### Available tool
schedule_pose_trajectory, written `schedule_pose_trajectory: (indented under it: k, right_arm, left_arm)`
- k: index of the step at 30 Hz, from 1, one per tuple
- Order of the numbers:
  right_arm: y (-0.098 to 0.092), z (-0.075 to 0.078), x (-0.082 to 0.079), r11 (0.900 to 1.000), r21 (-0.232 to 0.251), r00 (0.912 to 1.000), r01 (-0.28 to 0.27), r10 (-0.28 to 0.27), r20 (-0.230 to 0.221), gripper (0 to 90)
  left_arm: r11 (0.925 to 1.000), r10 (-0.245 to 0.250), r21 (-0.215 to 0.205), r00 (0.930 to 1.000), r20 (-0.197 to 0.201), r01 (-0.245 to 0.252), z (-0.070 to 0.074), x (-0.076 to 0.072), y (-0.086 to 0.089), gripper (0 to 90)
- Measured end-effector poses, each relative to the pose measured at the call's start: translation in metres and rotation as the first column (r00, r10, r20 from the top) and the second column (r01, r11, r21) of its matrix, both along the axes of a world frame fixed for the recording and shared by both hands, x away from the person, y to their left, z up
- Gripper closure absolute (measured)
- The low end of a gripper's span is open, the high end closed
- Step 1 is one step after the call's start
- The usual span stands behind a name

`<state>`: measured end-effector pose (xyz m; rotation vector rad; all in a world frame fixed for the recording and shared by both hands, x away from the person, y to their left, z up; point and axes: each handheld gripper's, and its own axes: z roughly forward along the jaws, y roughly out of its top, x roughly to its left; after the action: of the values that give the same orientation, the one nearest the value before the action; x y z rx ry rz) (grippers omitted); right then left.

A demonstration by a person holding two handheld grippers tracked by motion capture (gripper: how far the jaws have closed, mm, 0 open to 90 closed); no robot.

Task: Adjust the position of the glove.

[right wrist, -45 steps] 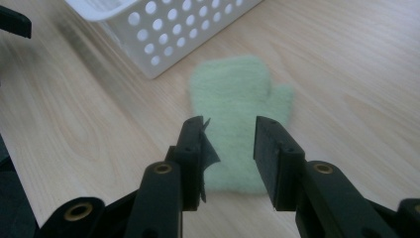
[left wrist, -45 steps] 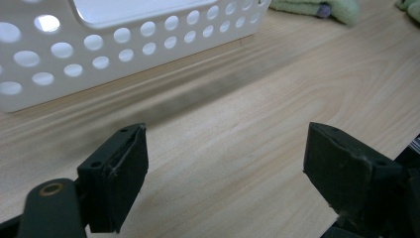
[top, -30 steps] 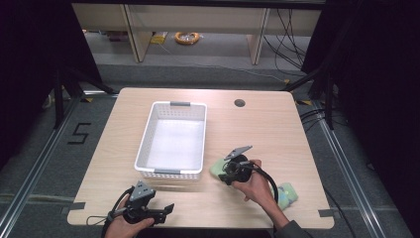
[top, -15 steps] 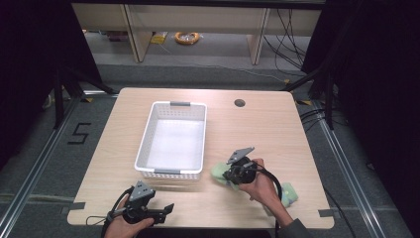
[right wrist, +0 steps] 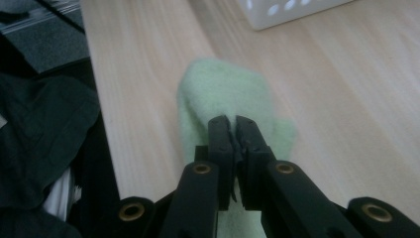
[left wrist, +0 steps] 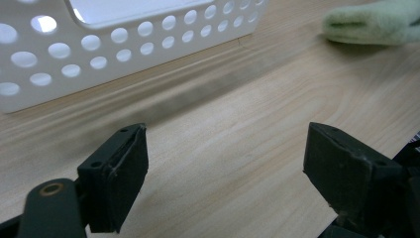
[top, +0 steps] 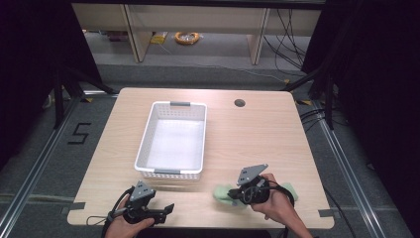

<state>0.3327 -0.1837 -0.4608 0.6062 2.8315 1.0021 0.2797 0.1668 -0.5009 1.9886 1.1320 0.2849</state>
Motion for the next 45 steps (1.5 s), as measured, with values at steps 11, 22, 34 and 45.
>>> schedule_pose_trajectory:
  k: [11, 22, 34, 45]
  right_arm:
    - [-0.014, -0.019, -0.010, 0.993, -0.038, 0.9936, -0.112, 0.111, -0.016, 84.5]
    - [-0.036, -0.008, -0.019, 0.997, 0.023, 0.9972, 0.070, -0.069, -0.027, 61.4]
    - [-0.100, 0.008, -0.028, 0.902, 0.020, 0.9005, 0.432, -0.432, 0.046, 52.0]
    - [-0.136, 0.011, -0.024, 0.838, 0.022, 0.8365, 0.546, -0.546, 0.047, 51.8]
  left_arm:
    - [1.0000, 0.001, -0.001, 1.0000, -0.004, -0.001, 0.000, 0.000, 0.000, 17.1]
    - [0.9998, -0.004, -0.018, 1.0000, -0.006, 0.004, 0.000, -0.001, -0.002, 17.1]
    - [0.9975, -0.026, -0.067, 0.9995, -0.018, 0.025, 0.006, -0.005, -0.011, 18.4]
    - [0.9755, -0.194, -0.100, 0.9806, 0.028, 0.196, 0.025, -0.014, -0.069, 24.0]
